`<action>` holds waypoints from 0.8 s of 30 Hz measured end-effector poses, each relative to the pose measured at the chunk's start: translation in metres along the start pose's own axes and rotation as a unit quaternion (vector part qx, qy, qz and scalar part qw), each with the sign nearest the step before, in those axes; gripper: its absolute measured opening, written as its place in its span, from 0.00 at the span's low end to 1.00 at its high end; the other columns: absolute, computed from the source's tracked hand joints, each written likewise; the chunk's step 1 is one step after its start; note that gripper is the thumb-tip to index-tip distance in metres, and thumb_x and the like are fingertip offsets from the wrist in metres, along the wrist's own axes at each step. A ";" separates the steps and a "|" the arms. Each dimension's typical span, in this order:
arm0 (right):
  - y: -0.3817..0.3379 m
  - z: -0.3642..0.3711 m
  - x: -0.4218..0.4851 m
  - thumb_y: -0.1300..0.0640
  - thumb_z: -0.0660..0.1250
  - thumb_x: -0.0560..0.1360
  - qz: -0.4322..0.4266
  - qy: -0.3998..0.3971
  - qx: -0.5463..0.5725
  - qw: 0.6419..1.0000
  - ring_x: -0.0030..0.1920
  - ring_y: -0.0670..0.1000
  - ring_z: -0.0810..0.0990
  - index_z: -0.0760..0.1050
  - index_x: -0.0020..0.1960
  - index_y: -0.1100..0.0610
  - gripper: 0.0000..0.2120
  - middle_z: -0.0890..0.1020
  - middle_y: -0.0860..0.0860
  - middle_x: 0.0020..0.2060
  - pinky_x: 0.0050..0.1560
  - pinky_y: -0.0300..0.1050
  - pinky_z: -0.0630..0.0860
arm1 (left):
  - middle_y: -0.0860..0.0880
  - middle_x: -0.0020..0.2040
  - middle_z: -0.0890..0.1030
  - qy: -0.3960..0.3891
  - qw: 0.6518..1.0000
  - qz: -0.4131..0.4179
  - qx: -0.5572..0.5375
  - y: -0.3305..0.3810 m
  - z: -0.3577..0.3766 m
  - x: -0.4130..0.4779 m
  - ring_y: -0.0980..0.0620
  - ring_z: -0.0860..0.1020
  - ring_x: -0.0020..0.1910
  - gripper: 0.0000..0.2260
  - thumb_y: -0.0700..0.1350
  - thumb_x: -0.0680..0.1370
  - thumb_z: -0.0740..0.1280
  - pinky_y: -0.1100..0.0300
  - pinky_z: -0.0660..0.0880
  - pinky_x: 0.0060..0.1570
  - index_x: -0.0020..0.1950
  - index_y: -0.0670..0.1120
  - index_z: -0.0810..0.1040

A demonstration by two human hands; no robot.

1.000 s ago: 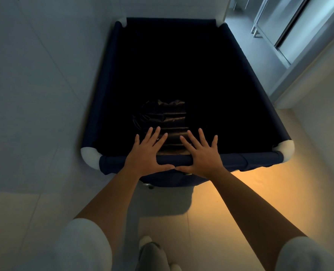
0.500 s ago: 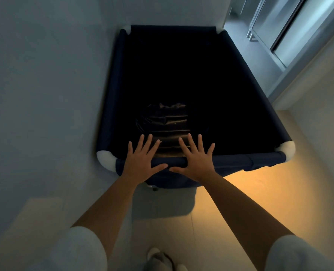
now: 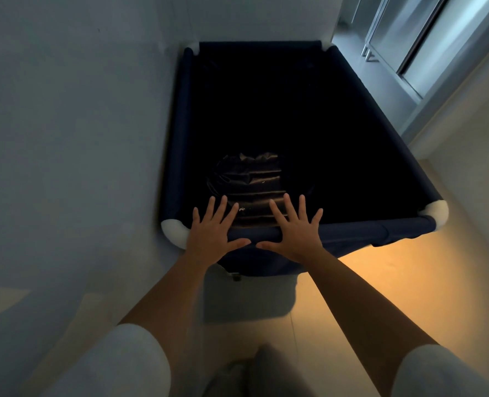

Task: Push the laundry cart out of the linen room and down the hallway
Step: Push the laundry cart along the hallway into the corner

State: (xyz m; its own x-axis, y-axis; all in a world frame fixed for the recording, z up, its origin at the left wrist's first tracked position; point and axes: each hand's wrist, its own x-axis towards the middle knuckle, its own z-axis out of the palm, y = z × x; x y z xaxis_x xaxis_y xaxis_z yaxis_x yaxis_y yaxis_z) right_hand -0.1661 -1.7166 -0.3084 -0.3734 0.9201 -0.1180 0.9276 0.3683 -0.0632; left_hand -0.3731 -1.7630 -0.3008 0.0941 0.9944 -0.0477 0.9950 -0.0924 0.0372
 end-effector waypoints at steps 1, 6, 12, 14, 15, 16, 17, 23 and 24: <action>0.000 0.000 0.000 0.19 0.35 0.54 0.000 0.000 0.000 1.000 0.73 0.62 0.32 0.32 0.72 0.43 0.53 0.39 0.54 0.76 0.65 0.73 0.36 | 0.46 0.77 0.49 0.001 1.000 0.001 0.001 0.000 0.001 0.000 0.44 0.45 0.75 0.44 0.74 0.65 0.35 0.39 0.46 0.69 0.75 0.53 0.46; 0.000 0.001 0.000 0.19 0.35 0.54 0.003 0.001 -0.003 1.000 0.73 0.62 0.33 0.34 0.73 0.43 0.53 0.40 0.54 0.76 0.65 0.73 0.36 | 0.46 0.77 0.47 0.002 1.000 0.001 0.004 0.001 0.002 0.001 0.44 0.43 0.75 0.42 0.73 0.66 0.39 0.40 0.44 0.69 0.75 0.53 0.45; 0.001 0.001 0.001 0.19 0.35 0.53 0.001 0.006 -0.002 1.000 0.73 0.62 0.33 0.35 0.74 0.43 0.54 0.40 0.54 0.76 0.65 0.73 0.36 | 0.46 0.77 0.44 -0.001 1.000 0.000 0.018 0.002 0.001 0.001 0.44 0.42 0.74 0.41 0.72 0.66 0.38 0.40 0.44 0.69 0.75 0.52 0.42; 0.001 0.001 0.001 0.19 0.34 0.53 0.002 0.005 -0.006 1.000 0.73 0.62 0.33 0.34 0.73 0.43 0.54 0.40 0.53 0.76 0.65 0.73 0.37 | 0.46 0.77 0.44 -0.001 1.000 0.001 0.022 0.002 0.001 0.001 0.44 0.42 0.75 0.41 0.72 0.66 0.37 0.40 0.45 0.69 0.75 0.53 0.42; 0.001 0.001 0.001 0.19 0.34 0.53 0.002 0.004 -0.006 1.000 0.73 0.62 0.33 0.33 0.73 0.43 0.54 0.40 0.54 0.76 0.65 0.73 0.37 | 0.46 0.77 0.45 -0.001 1.000 0.002 0.024 0.002 0.001 0.001 0.44 0.42 0.75 0.42 0.72 0.65 0.37 0.40 0.45 0.69 0.75 0.53 0.42; 0.001 0.001 0.001 0.19 0.34 0.53 0.002 0.005 -0.006 1.000 0.73 0.62 0.33 0.33 0.73 0.43 0.54 0.40 0.54 0.76 0.65 0.73 0.37 | 0.46 0.77 0.45 -0.001 1.000 0.003 0.025 0.002 0.001 0.001 0.44 0.42 0.75 0.42 0.72 0.65 0.36 0.40 0.45 0.69 0.75 0.53 0.42; 0.001 0.001 0.000 0.19 0.34 0.53 0.003 0.006 -0.005 1.000 0.73 0.62 0.33 0.33 0.73 0.43 0.54 0.40 0.54 0.76 0.65 0.73 0.37 | 0.46 0.77 0.45 0.000 1.000 0.004 0.025 0.002 0.002 0.001 0.43 0.43 0.75 0.42 0.72 0.65 0.36 0.40 0.46 0.69 0.75 0.53 0.42; 0.000 0.001 -0.001 0.19 0.34 0.53 0.005 0.010 -0.003 1.000 0.73 0.62 0.33 0.34 0.73 0.44 0.54 0.40 0.54 0.76 0.65 0.73 0.37 | 0.46 0.77 0.46 0.001 1.000 0.002 0.017 0.001 0.003 0.001 0.43 0.42 0.74 0.42 0.72 0.65 0.37 0.40 0.45 0.69 0.75 0.52 0.43; 0.000 0.001 -0.001 0.19 0.34 0.53 0.005 0.011 -0.003 1.000 0.73 0.62 0.33 0.34 0.73 0.44 0.54 0.40 0.54 0.76 0.65 0.73 0.37 | 0.46 0.77 0.46 0.002 1.000 0.002 0.017 0.001 0.003 0.001 0.43 0.43 0.74 0.42 0.72 0.65 0.37 0.40 0.44 0.69 0.75 0.52 0.44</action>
State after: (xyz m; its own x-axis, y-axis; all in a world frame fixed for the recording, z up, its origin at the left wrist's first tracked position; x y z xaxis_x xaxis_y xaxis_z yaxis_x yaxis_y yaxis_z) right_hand -0.1661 -1.7174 -0.3094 -0.3637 0.9264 -0.0974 0.9314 0.3598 -0.0559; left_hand -0.3719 -1.7623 -0.3035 0.0987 0.9942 -0.0427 0.9951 -0.0986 0.0042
